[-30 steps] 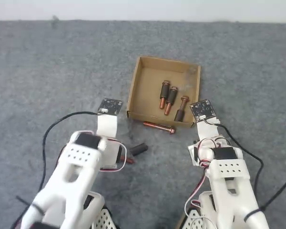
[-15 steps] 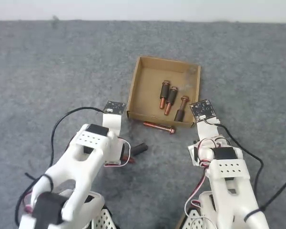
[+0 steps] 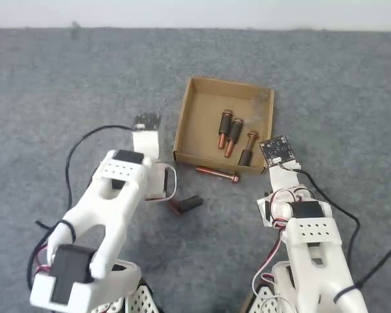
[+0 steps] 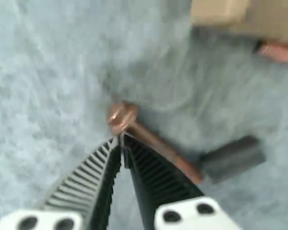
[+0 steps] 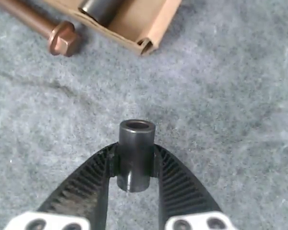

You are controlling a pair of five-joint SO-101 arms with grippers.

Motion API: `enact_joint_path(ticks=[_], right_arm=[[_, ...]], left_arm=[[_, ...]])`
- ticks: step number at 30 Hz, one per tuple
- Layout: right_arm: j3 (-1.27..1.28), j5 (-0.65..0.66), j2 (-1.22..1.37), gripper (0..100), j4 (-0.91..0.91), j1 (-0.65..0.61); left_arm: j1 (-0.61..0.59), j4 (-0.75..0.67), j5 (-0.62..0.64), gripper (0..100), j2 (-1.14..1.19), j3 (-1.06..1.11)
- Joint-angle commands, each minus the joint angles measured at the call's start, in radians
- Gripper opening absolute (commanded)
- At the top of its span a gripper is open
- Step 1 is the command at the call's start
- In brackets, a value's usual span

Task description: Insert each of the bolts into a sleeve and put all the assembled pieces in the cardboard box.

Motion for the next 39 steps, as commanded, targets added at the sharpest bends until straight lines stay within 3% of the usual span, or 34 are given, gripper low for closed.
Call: enact_joint_path(ticks=[1,5,10,18,24,30,36,39], right_arm=[[-0.006,-0.008,-0.036,0.6,-0.018,0.012],[-0.006,-0.008,-0.036,0.6,-0.018,0.012],[-0.006,-0.008,-0.036,0.6,-0.018,0.008],[-0.002,-0.008,-0.036,0.6,-0.031,0.008],[-0.002,-0.008,-0.036,0.6,-0.031,0.008],[-0.002,-0.008,-0.036,0.6,-0.031,0.008],[-0.002,-0.008,-0.036,0.6,-0.028,0.008],[-0.002,-0.008,-0.036,0.6,-0.028,0.008]], left_arm=[[-0.003,-0.025,0.077,1,-0.005,-0.091],[-0.003,-0.127,0.158,1,-0.002,-0.073],[-0.002,-0.282,0.166,1,-0.014,0.013],[0.106,-0.178,0.198,1,-0.222,0.042],[0.144,-0.155,0.239,1,-0.41,0.186],[0.137,-0.164,0.27,1,-0.324,0.222],[0.041,-0.252,0.295,1,-0.112,0.15],[0.028,-0.23,0.298,1,-0.037,0.097]])
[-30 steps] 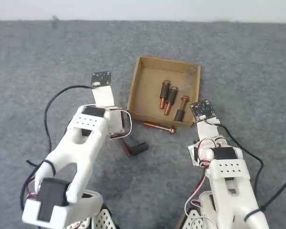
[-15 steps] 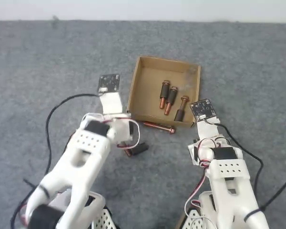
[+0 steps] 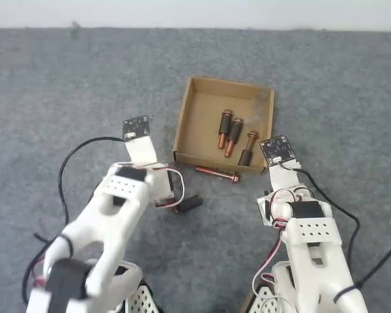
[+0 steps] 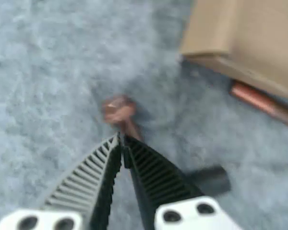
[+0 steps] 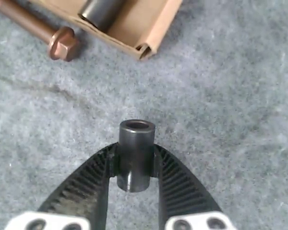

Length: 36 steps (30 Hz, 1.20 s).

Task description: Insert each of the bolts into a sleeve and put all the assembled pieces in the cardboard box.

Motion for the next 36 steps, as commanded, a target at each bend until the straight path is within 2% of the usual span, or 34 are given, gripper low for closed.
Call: enact_joint_path(ticks=[1,6,12,18,26,31,36], right_arm=[[-0.003,-0.008,-0.036,0.6,-0.012,0.008],[-0.002,-0.008,-0.036,0.6,-0.01,0.008],[-0.002,-0.008,-0.036,0.6,-0.012,0.008],[-0.002,-0.008,-0.036,0.6,-0.013,0.008],[-0.002,-0.008,-0.036,0.6,-0.013,0.008],[-0.002,-0.008,-0.036,0.6,-0.012,0.008],[-0.002,-0.008,-0.036,0.6,-0.012,0.008]], left_arm=[[-0.014,0.009,0.012,1,0.055,-0.094],[-0.017,0.015,0.009,2,0.084,-0.111],[-0.012,0.018,0.006,10,0.083,-0.111],[0.034,0.02,0.006,6,-0.017,-0.082],[0.091,0.009,0.009,7,-0.226,0.021],[0.091,-0.081,0.011,7,-0.238,0.07],[0.084,-0.098,0.012,7,-0.236,0.074]])
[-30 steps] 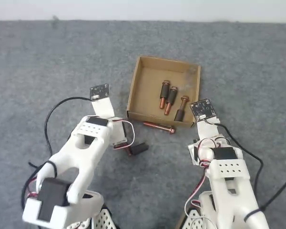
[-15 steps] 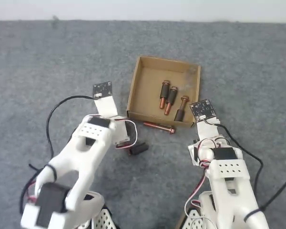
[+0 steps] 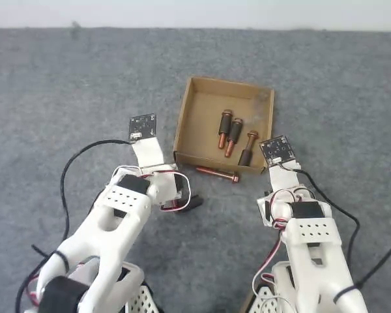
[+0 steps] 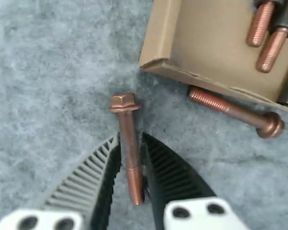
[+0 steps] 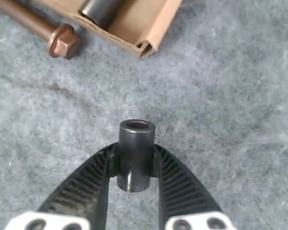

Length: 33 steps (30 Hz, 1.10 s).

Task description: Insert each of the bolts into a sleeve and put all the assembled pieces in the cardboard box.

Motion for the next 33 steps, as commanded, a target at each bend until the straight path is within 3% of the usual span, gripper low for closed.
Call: enact_joint_path(ticks=[1,11,17,33], right_arm=[[-0.006,-0.008,-0.036,0.6,-0.012,0.007],[-0.006,-0.008,-0.036,0.6,-0.01,0.007],[-0.006,-0.008,-0.036,0.6,-0.01,0.007],[-0.006,-0.008,-0.036,0.6,-0.007,0.007]], left_arm=[[0.002,-0.032,0.011,7,-0.048,-0.007],[0.0,-0.034,0.035,7,0.008,-0.027],[-0.011,-0.034,0.066,16,0.184,-0.108],[-0.057,-0.018,0.066,16,0.218,-0.153]])
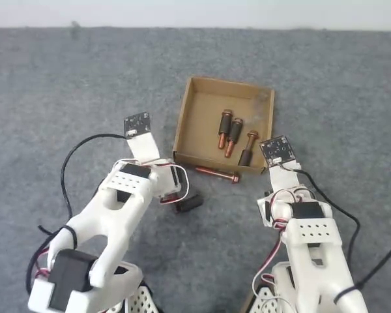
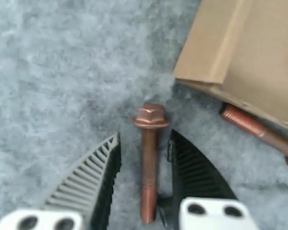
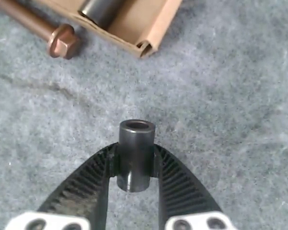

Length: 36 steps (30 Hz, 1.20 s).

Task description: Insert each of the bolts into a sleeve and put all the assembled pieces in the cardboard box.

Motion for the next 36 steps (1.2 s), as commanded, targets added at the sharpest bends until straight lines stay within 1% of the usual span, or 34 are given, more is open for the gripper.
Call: enact_joint_path(ticks=[1,5,12,17,19,22,23,36], right_arm=[[-0.006,-0.008,-0.036,0.6,-0.007,0.007],[-0.006,-0.008,-0.036,0.6,-0.005,0.007],[-0.006,-0.008,-0.036,0.6,-0.005,0.007],[-0.006,-0.008,-0.036,0.6,-0.005,0.007],[-0.006,-0.008,-0.036,0.6,-0.005,0.007],[-0.006,-0.008,-0.036,0.6,-0.005,0.007],[-0.006,-0.008,-0.036,0.6,-0.005,0.007],[-0.006,-0.008,-0.036,0.6,-0.007,0.007]], left_arm=[[-0.005,-0.009,0.008,16,-0.005,-0.051],[-0.003,-0.006,0.008,16,0.017,-0.064],[-0.003,0.095,0.006,16,0.166,-0.203],[-0.003,0.124,0.005,15,0.203,-0.242],[-0.003,0.126,0.005,11,0.209,-0.249],[0.005,0.126,0.003,2,0.21,-0.251],[0.008,0.126,0.003,1,0.21,-0.251],[-0.003,0.12,0.002,1,0.201,-0.246]])
